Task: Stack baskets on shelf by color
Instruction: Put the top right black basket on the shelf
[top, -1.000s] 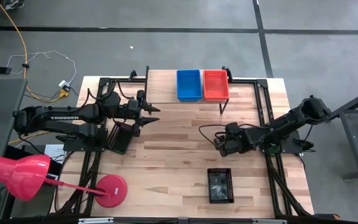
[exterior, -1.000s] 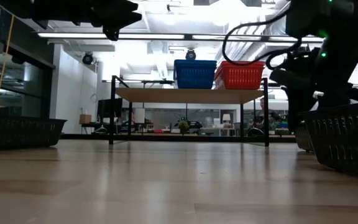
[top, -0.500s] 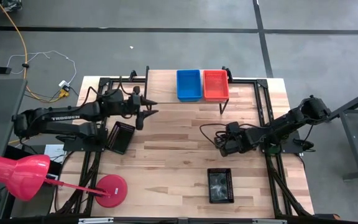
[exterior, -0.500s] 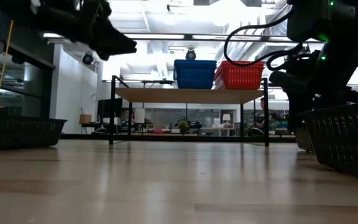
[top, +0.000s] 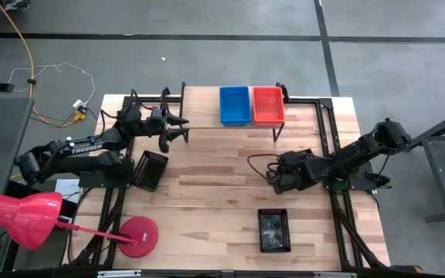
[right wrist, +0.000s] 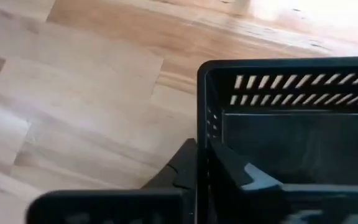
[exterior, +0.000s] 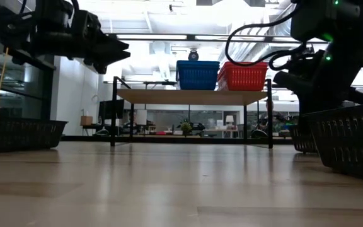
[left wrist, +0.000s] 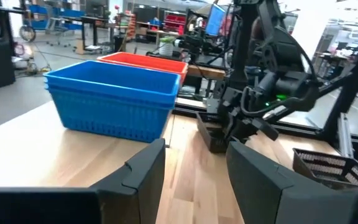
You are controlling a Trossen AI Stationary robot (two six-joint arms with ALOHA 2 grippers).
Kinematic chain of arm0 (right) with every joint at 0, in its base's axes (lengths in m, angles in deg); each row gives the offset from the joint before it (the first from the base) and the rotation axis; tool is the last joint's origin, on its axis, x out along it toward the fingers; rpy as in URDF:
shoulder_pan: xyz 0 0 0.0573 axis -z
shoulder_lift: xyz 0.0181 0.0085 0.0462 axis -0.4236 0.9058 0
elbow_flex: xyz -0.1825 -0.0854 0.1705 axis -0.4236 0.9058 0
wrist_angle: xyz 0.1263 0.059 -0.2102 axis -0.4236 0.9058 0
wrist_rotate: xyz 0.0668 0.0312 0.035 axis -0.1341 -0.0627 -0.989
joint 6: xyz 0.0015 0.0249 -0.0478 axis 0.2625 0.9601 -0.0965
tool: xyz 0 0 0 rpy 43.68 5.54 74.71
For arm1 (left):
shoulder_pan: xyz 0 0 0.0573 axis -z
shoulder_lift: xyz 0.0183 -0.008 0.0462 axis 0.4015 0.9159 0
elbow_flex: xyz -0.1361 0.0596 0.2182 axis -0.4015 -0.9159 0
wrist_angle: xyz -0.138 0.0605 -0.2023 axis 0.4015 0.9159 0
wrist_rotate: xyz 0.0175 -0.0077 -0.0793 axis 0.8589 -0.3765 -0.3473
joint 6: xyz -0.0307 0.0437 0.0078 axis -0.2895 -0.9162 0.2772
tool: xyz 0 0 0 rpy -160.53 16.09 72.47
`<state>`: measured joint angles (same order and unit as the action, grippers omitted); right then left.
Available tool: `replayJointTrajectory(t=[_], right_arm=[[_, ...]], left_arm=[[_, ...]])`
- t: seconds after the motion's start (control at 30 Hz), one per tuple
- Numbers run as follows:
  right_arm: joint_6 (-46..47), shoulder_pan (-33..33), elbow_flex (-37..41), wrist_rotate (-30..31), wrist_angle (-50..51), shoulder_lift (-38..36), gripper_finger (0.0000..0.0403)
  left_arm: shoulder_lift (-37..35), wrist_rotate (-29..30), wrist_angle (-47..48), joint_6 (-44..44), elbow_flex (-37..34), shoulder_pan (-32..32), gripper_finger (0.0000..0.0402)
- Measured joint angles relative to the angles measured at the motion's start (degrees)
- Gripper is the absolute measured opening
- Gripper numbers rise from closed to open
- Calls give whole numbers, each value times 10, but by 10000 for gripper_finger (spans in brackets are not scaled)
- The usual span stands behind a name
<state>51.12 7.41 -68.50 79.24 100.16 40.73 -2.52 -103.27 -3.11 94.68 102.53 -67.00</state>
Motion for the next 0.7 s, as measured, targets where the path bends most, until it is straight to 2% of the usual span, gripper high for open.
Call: replayJointTrajectory(t=[0.2, 0.3, 0.47, 0.57, 0.7], right_arm=[[-71, -1, -39, -41, 16, 0, 9], [-134, -8, -87, -42, 32, 0, 4], [-262, -34, -186, -96, 34, 0, 2], [-340, -57, -245, -126, 5, 0, 2], [-465, -88, -298, -128, -63, 1, 1]], left_arm=[[0, -10, -1, -8, 0, 0, 156], [0, -10, -2, -10, 0, 0, 156], [0, -10, -10, -2, 0, 0, 156], [0, -10, -19, 15, 0, 0, 156], [0, -9, -33, 25, 0, 0, 156]])
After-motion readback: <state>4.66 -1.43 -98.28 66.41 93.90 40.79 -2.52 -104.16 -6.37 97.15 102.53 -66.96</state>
